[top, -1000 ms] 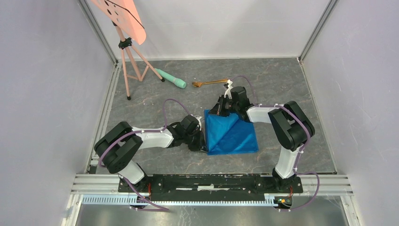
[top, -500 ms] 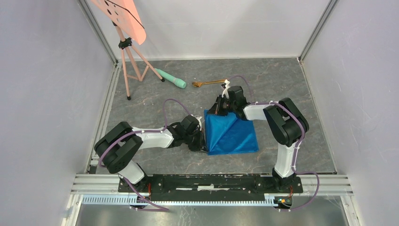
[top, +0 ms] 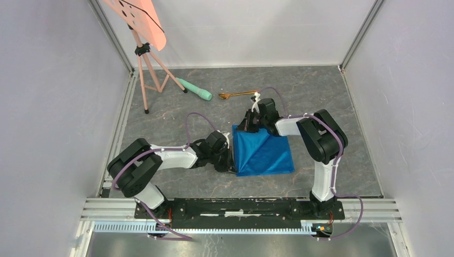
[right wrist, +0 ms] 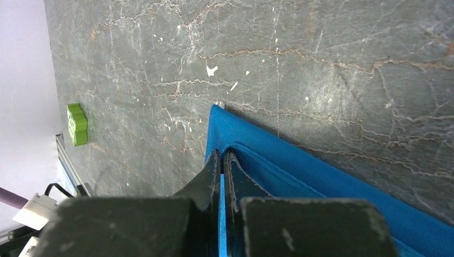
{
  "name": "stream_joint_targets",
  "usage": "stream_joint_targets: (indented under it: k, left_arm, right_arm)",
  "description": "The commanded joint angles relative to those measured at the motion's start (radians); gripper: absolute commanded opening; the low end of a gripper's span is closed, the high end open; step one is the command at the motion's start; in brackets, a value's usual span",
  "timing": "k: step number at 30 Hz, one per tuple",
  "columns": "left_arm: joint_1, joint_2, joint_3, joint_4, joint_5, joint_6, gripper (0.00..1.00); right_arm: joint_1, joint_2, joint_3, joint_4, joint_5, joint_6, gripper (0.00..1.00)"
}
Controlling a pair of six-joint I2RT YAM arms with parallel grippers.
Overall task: Fold the napkin into a case and place the utensils inside
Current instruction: Fold the top corner of the square-folded napkin at the center of the board, then smooth out the upper triangle-folded napkin at the center of the board.
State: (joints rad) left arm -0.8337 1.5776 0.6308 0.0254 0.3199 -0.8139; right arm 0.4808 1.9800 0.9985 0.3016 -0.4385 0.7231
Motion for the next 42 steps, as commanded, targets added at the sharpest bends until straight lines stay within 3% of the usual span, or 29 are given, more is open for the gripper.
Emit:
stream_joint_targets:
  k: [1, 12, 16, 24, 28, 32, 39, 42]
  left_arm:
    - [-0.013, 0.03, -0.046, -0.106, -0.096, 0.019, 0.1]
    - [-0.012, -0.118, -0.042, -0.142, -0.072, 0.016, 0.36]
    - [-0.011, -0.175, -0.045, -0.169, -0.082, 0.014, 0.4]
    - [-0.012, -0.205, 0.015, -0.198, -0.069, 0.019, 0.48]
    - [-0.009, -0.167, 0.085, -0.196, -0.06, 0.029, 0.47]
    - [0.0, -0.118, 0.152, -0.154, -0.021, 0.024, 0.39]
    - [0.1, 0.025, 0.296, -0.035, 0.028, -0.005, 0.38]
    - [0.124, 0.146, 0.395, 0.021, 0.013, -0.009, 0.28]
  right_arm:
    - [-0.001, 0.015, 0.051, 0.027, 0.025, -0.029, 0.01]
    - [-0.002, 0.004, 0.085, -0.025, -0.005, -0.063, 0.23]
    - [-0.001, -0.02, 0.078, -0.033, -0.009, -0.07, 0.28]
    - [-0.002, -0.068, 0.116, -0.142, -0.027, -0.147, 0.48]
    - [-0.002, -0.157, 0.113, -0.206, -0.019, -0.216, 0.57]
    - [-0.019, -0.232, 0.118, -0.298, -0.058, -0.323, 0.64]
    - [-0.195, -0.447, -0.206, -0.145, -0.193, -0.285, 0.58]
    - [-0.25, -0.475, -0.271, -0.12, -0.218, -0.309, 0.53]
